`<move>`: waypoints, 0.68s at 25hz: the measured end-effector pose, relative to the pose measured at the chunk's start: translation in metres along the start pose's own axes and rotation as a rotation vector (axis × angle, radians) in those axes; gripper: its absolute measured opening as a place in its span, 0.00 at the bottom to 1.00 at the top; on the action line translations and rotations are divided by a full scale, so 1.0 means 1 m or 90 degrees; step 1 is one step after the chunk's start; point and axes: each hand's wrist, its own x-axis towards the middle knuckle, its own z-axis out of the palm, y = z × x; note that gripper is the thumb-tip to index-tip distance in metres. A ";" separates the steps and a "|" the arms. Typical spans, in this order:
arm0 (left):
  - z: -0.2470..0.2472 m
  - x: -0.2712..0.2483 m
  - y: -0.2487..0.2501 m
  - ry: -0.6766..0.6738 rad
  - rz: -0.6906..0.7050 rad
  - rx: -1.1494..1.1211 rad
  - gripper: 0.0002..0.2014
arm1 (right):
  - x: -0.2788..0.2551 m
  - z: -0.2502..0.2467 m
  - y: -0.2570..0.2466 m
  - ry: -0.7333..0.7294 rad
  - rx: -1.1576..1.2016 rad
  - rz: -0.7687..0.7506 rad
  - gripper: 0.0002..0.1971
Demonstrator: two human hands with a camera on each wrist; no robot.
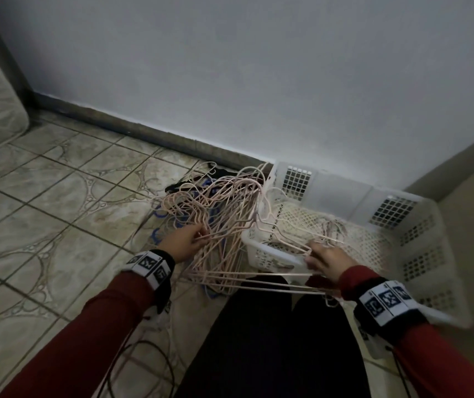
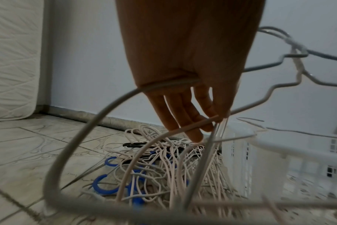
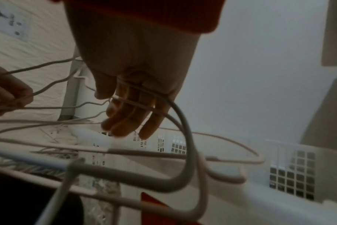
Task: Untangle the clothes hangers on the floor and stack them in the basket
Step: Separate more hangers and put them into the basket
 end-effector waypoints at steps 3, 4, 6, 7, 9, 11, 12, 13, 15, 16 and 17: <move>-0.011 -0.001 -0.007 -0.054 0.034 -0.021 0.03 | -0.003 0.001 0.000 0.046 0.109 -0.032 0.09; -0.015 -0.002 -0.006 -0.076 0.054 -0.025 0.02 | -0.004 -0.004 0.001 0.068 0.132 -0.034 0.10; -0.025 -0.006 0.000 -0.088 0.086 -0.050 0.05 | -0.004 -0.017 0.004 0.138 0.106 -0.039 0.13; -0.031 -0.007 0.005 -0.078 0.101 -0.071 0.05 | -0.005 -0.026 0.005 0.175 0.077 -0.046 0.15; -0.040 -0.009 0.017 -0.044 0.138 -0.109 0.02 | -0.010 -0.046 0.003 0.237 0.015 -0.067 0.19; -0.048 -0.011 0.029 -0.023 0.178 -0.105 0.05 | -0.016 -0.066 0.005 0.281 -0.018 -0.098 0.25; -0.050 -0.013 0.034 -0.026 0.186 -0.094 0.05 | -0.020 -0.074 0.007 0.291 -0.018 -0.110 0.27; -0.052 -0.014 0.039 -0.030 0.186 -0.092 0.04 | -0.022 -0.080 0.012 0.296 -0.014 -0.116 0.26; -0.052 -0.016 0.048 -0.046 0.161 -0.090 0.06 | -0.030 -0.087 0.022 0.293 -0.003 -0.107 0.19; -0.052 -0.015 0.053 -0.046 0.154 -0.077 0.08 | -0.034 -0.090 0.027 0.294 0.003 -0.098 0.18; -0.052 -0.013 0.059 -0.037 0.161 -0.059 0.10 | -0.038 -0.094 0.033 0.302 0.012 -0.096 0.18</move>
